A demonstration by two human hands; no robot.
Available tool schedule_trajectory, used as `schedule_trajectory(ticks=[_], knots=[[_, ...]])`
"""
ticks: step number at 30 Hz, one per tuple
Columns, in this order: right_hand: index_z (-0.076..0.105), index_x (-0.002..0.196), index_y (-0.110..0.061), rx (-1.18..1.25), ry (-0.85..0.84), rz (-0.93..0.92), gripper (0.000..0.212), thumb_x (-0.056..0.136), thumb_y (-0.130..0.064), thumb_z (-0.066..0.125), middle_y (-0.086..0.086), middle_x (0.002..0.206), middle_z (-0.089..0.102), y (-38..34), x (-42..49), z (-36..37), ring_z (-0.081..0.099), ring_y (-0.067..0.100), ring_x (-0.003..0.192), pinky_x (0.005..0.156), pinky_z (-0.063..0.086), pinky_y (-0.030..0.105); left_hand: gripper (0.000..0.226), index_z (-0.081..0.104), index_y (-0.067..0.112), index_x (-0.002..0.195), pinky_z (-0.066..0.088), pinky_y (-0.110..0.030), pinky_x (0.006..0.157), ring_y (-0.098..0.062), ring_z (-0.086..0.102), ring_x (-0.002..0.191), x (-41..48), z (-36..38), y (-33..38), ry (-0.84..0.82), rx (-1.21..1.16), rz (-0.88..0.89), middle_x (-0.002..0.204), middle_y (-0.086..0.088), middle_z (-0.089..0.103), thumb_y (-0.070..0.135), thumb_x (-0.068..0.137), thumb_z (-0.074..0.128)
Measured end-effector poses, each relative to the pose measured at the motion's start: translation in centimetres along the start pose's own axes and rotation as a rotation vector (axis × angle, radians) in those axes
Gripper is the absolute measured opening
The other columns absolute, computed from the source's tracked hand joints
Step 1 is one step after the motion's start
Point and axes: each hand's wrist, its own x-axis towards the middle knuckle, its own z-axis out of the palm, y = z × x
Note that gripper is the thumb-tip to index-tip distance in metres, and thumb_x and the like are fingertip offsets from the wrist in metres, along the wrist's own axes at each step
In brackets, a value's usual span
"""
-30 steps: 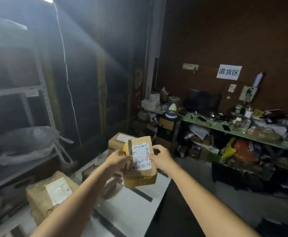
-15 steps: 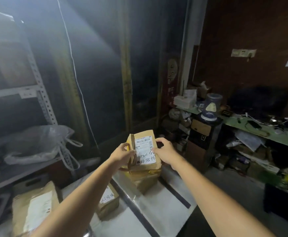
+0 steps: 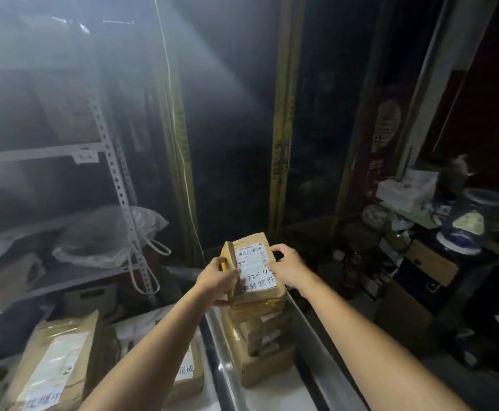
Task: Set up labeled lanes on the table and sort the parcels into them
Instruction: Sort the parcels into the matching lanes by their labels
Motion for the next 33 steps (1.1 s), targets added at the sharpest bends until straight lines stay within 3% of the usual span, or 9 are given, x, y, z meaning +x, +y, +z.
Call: schedule_trajectory(ticks=[6,10,13,15,19,22,24,28,33], knots=[[0.052,0.136,-0.021,-0.147,-0.074,0.019,0.041,0.096,-0.013,0.058,0.007,0.119,0.067,0.3,5.7,1.2,0.067,0.019,0.098,0.068,0.055,0.028,0.062,0.037,0.032,0.145,0.063,-0.045,0.071,-0.026,0.063,0.105,5.8,0.4,-0.7,0.001,-0.012,-0.072,0.125,-0.005,0.057,0.035,0.089,0.063],[0.047,0.134,-0.022,-0.315,-0.215,0.061,0.041,0.095,-0.016,0.060,0.006,0.117,0.065,0.8,8.6,1.3,0.066,0.020,0.099,0.074,0.057,0.035,0.064,0.029,0.031,0.147,0.059,-0.035,0.057,-0.023,0.062,0.099,7.7,1.2,-1.2,-0.043,0.020,-0.155,0.126,-0.007,0.054,0.031,0.094,0.063],[0.046,0.126,-0.019,-0.398,-0.278,0.080,0.037,0.094,-0.012,0.062,0.006,0.119,0.064,1.0,9.9,1.3,0.066,0.020,0.100,0.078,0.060,0.037,0.072,0.023,0.036,0.150,0.058,-0.033,0.054,-0.023,0.064,0.098,8.1,1.5,-1.3,-0.057,0.017,-0.199,0.125,-0.008,0.055,0.028,0.093,0.066],[0.045,0.122,-0.019,-0.425,-0.333,0.095,0.035,0.092,-0.013,0.064,0.005,0.114,0.065,1.2,10.7,1.1,0.067,0.020,0.099,0.077,0.061,0.039,0.075,0.022,0.038,0.151,0.060,-0.036,0.059,-0.024,0.065,0.100,8.4,1.8,-1.3,-0.033,0.035,-0.221,0.124,-0.008,0.056,0.029,0.092,0.068],[0.045,0.123,-0.020,-0.456,-0.424,0.099,0.036,0.093,-0.017,0.065,0.006,0.115,0.064,1.2,11.6,0.7,0.065,0.022,0.098,0.080,0.059,0.041,0.074,0.024,0.038,0.151,0.059,-0.049,0.083,-0.026,0.062,0.107,7.6,2.1,-0.9,0.020,0.101,-0.255,0.127,-0.006,0.056,0.038,0.090,0.067],[0.050,0.123,-0.019,-0.561,-0.501,0.026,0.028,0.097,-0.023,0.061,-0.001,0.096,0.059,0.2,11.4,-0.3,0.059,0.013,0.081,0.066,0.051,0.030,0.065,0.032,0.028,0.150,0.054,-0.046,0.087,-0.027,0.057,0.113,6.0,2.0,0.1,0.055,0.204,-0.254,0.139,-0.009,0.052,0.043,0.094,0.061],[0.054,0.127,-0.016,-0.678,-0.533,-0.062,0.031,0.098,-0.027,0.061,-0.002,0.095,0.057,-0.8,11.3,-1.3,0.055,0.012,0.079,0.063,0.047,0.028,0.064,0.037,0.025,0.149,0.054,-0.047,0.091,-0.030,0.056,0.116,4.6,1.4,0.8,0.128,0.257,-0.260,0.141,-0.008,0.051,0.047,0.094,0.061],[0.058,0.129,-0.016,-0.869,-0.534,-0.240,0.041,0.093,-0.035,0.062,0.002,0.111,0.062,-3.6,10.7,-2.2,0.061,0.020,0.097,0.083,0.052,0.035,0.061,0.042,0.019,0.147,0.048,-0.034,0.096,-0.028,0.054,0.125,0.9,-1.3,2.0,0.267,0.553,-0.239,0.144,-0.008,0.052,0.044,0.095,0.060],[0.052,0.135,-0.015,-0.870,-0.629,-0.428,0.052,0.092,-0.042,0.059,0.008,0.127,0.059,-8.6,6.8,0.4,0.059,0.026,0.112,0.097,0.051,0.042,0.050,0.052,0.020,0.139,0.045,-0.032,0.089,-0.025,0.058,0.115,-7.2,-6.8,1.3,0.403,0.714,-0.298,0.136,-0.004,0.059,0.041,0.093,0.059]])
